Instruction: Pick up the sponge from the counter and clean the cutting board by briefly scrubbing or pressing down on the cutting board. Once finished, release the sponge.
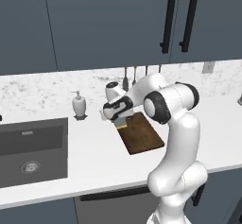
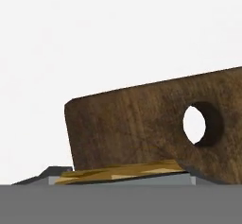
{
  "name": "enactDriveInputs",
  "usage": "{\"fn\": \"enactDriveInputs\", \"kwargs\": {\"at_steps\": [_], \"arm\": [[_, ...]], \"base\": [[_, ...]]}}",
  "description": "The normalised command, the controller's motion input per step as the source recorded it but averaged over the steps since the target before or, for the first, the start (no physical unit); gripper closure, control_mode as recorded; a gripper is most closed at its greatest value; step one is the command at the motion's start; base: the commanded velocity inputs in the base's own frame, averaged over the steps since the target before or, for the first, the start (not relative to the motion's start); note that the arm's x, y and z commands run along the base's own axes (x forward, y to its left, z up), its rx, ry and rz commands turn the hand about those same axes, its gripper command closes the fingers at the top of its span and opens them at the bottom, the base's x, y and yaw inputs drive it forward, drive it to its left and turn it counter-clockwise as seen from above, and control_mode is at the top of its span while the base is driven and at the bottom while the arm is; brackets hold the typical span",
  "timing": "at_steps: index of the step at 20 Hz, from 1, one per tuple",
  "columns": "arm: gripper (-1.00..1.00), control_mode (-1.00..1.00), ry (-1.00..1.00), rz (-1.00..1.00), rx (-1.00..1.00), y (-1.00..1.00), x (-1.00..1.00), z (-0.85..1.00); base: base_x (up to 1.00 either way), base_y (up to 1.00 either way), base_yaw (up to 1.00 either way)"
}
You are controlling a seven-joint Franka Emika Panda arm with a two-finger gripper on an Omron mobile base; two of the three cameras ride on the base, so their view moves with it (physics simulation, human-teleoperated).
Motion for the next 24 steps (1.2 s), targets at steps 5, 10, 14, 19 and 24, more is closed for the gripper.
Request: {"fn": "enactDriveInputs", "kwargs": {"at_steps": [5,10,14,19,24], "arm": [[1.0,-1.0,-0.2,0.06,0.1,-0.72,-0.63,-0.23],[1.0,-1.0,-0.18,0.07,0.05,-0.75,-0.77,-0.29],[1.0,-1.0,-0.13,0.05,0.05,-0.83,-0.33,-0.07],[1.0,-1.0,0.07,-0.03,0.16,-0.91,0.0,0.49],[1.0,-1.0,0.12,-0.08,0.02,-1.0,0.0,0.04]], "base": [[0.0,0.0,0.0],[0.0,0.0,0.0],[0.0,0.0,0.0],[0.0,0.0,0.0],[0.0,0.0,0.0]]}}
